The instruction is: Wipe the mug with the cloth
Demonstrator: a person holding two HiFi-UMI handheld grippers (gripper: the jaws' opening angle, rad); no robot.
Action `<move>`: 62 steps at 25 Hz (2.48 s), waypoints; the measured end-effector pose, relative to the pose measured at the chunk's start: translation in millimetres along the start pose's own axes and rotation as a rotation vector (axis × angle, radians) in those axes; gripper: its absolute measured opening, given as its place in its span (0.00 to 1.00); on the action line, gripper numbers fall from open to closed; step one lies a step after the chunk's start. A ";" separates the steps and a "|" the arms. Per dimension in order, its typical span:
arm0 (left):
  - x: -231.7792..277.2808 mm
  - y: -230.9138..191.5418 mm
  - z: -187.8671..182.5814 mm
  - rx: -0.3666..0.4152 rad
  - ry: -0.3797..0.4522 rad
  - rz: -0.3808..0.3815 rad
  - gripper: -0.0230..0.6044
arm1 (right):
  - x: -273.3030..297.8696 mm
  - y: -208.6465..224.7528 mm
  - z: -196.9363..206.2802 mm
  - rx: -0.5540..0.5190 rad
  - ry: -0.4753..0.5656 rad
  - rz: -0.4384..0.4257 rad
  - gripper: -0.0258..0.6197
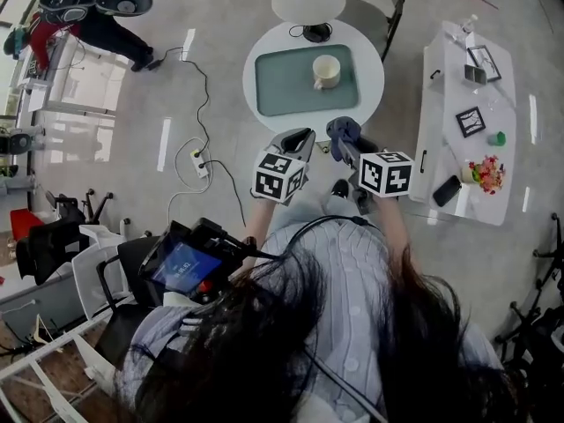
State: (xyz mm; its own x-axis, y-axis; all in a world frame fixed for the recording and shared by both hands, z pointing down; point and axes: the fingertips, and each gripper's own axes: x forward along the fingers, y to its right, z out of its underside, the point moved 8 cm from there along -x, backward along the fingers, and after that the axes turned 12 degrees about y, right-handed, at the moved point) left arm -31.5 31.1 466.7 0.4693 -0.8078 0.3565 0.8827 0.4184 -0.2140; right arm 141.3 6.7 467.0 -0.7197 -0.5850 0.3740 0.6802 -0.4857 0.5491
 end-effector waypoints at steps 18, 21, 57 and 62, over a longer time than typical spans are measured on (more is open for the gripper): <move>72.6 -66.9 0.7 0.068 -0.161 0.036 0.07 | 66.6 34.0 -15.5 -0.038 -0.070 0.029 0.19; 95.5 -80.9 -1.6 0.084 -0.202 0.087 0.07 | 84.6 39.9 -21.7 -0.062 -0.088 0.052 0.19; 190.8 -119.7 30.8 0.268 -0.479 0.243 0.20 | 175.8 71.8 -8.3 -0.124 -0.314 0.163 0.19; 188.8 -120.3 33.2 0.321 -0.481 0.268 0.16 | 175.8 72.6 -9.4 -0.120 -0.316 0.161 0.19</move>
State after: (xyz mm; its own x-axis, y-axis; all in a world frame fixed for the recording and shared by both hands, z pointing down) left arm -48.3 -157.9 589.9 0.5673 -0.4120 0.7131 0.6611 0.7441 -0.0960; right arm 65.5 -137.5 565.5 -0.5972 -0.4398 0.6708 0.7860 -0.4875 0.3802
